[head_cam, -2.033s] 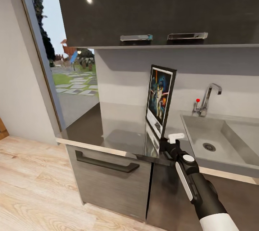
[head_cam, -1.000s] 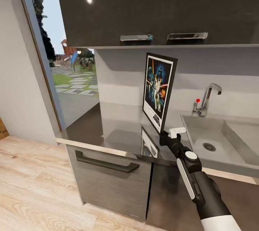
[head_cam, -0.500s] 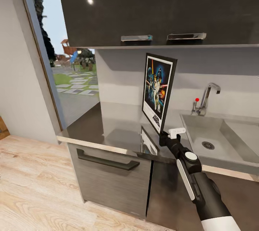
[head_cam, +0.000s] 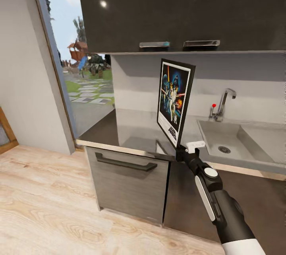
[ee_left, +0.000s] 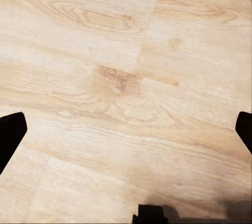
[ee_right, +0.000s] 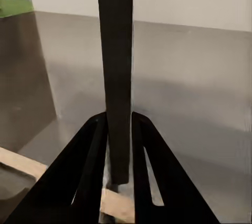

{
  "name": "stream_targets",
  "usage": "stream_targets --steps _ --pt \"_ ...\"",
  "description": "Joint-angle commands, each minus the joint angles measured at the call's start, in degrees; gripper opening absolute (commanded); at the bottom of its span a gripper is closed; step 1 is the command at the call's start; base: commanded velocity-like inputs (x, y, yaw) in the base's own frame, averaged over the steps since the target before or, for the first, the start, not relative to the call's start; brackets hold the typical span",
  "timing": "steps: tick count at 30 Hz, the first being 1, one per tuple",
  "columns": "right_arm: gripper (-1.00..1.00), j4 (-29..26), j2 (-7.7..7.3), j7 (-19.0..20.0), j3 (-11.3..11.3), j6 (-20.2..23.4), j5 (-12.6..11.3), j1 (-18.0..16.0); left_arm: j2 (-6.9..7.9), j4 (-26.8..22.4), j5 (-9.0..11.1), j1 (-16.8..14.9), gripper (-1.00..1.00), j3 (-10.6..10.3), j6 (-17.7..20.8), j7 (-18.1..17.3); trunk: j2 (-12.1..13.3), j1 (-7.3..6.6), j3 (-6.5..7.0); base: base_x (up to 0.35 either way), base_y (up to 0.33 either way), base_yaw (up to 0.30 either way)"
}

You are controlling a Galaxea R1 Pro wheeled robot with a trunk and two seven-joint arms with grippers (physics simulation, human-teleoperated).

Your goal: Pick up the poster from the kitchen countertop and hang it on one of the wall nails in the kitchen.

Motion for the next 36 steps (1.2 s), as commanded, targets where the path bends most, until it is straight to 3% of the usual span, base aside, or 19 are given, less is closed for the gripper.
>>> stream_targets --steps 1,12,20,36 --pt "-1.00 -0.1 0.03 0.3 -0.1 0.3 -0.1 0.0 0.00 -0.1 0.0 0.0 1.00 0.0 -0.1 0.0 0.0 -0.03 -0.05 -0.313 0.098 0.000" --pt "-1.00 -0.1 0.03 0.3 0.0 0.3 -0.1 0.0 0.00 -0.1 0.0 0.0 1.00 0.0 -0.1 0.0 0.0 -0.03 0.10 -0.266 0.083 0.070" --pt "-1.00 -0.1 0.02 0.3 2.2 0.3 -0.1 0.0 0.03 -0.2 0.0 0.0 1.00 0.1 -0.1 0.0 0.0 -0.03 0.43 -0.033 0.046 0.245" --pt "-1.00 -0.1 0.02 0.3 3.7 0.3 -0.1 0.0 0.07 -0.2 0.0 0.0 1.00 0.0 -0.1 0.0 0.0 -0.03 1.05 -0.001 0.275 0.267"
